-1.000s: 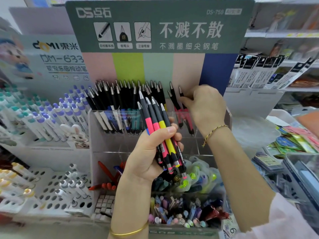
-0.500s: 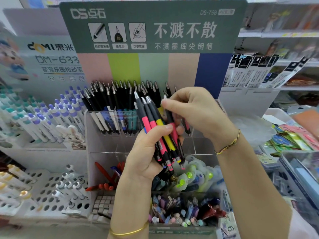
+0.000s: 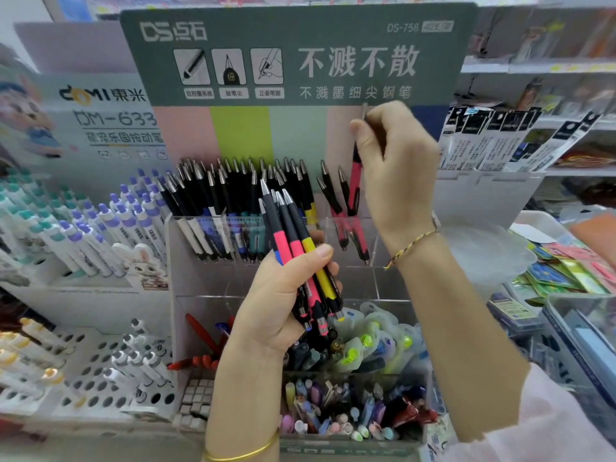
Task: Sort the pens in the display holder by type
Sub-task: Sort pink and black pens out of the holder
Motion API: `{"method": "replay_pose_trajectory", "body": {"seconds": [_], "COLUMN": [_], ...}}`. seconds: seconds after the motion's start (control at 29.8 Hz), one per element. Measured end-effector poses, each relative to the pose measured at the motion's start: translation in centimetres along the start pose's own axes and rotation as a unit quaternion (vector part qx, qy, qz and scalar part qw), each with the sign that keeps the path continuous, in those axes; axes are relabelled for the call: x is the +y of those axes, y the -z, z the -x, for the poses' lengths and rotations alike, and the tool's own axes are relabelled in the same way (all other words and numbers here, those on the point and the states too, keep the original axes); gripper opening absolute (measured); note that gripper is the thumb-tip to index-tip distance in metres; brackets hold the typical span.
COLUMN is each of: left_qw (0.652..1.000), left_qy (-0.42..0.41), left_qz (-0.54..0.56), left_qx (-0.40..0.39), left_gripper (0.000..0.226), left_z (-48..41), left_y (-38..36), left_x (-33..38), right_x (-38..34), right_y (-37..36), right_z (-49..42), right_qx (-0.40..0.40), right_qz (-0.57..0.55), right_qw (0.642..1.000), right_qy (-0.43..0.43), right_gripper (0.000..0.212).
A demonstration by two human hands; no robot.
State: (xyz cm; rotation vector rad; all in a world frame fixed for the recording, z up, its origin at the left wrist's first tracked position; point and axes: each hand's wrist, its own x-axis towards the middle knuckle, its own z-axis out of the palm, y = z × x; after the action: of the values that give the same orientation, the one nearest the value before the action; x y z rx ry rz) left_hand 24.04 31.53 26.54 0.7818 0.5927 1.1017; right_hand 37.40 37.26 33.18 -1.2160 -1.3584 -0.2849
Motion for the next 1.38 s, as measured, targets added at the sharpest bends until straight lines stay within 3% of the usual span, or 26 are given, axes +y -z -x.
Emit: {"method": "replay_pose_trajectory", "body": {"seconds": [0.13,0.23,0.4,0.47,0.57,0.7,0.84,0.97,1.11,1.21,1.38], "left_qw": [1.0,0.999,0.998,0.996,0.991,0.992,0.996,0.995,0.993,0.993,0.994], "left_qy": [-0.007,-0.017,-0.029,-0.043,-0.067,-0.067,-0.058,-0.045,-0.032,-0.025,-0.01], "left_qz": [-0.021,-0.044,-0.047,-0.079,-0.108,-0.096,-0.044,0.055,0.093,0.099,0.103], "left_qx": [-0.013,-0.021,0.0,0.024,0.043,0.053,0.055,0.063,0.062,0.057,0.047], "left_gripper": [0.03,0.024,0.028,0.03,0.024,0.015,0.007,0.018,0.03,0.023,0.04], "left_z": [0.2,0.3,0.5,0.5,0.6,1.0,1.1,1.1,1.4,1.6,2.0], "left_y": [0.4,0.9,1.4,1.4,1.4,1.5,1.3,1.9,3.0,3.2,3.5], "left_x": [0.2,0.5,1.0,1.1,1.3,1.6,1.8,2.0,2.1,2.2,2.3], "right_x": [0.6,0.4,-0.7,-1.9,-3.2,-3.4,-4.0,-4.0,-3.7,-3.7,-2.9], "right_y": [-0.8,-0.9,-0.3,0.2,0.4,0.1,-0.2,-0.9,-1.5,-2.1,-3.7], "right_z": [1.3,1.9,2.3,2.5,2.6,2.2,2.0,1.0,-0.3,0.0,1.4], "right_qx": [-0.177,-0.237,-0.151,-0.226,-0.408,-0.471,-0.431,-0.264,-0.109,-0.137,-0.252], "right_qz": [0.109,0.177,0.0,-0.071,-0.127,-0.156,-0.153,-0.216,-0.178,-0.084,0.018], "right_qw": [0.978,0.952,0.987,0.97,0.9,0.86,0.879,0.916,0.968,0.984,0.966], "right_qy": [-0.034,-0.072,-0.052,-0.051,-0.088,-0.119,-0.138,-0.213,-0.141,-0.071,-0.056], "right_gripper": [0.033,0.034,0.024,0.024,0.025,0.014,0.015,0.015,0.01,0.01,0.022]}}
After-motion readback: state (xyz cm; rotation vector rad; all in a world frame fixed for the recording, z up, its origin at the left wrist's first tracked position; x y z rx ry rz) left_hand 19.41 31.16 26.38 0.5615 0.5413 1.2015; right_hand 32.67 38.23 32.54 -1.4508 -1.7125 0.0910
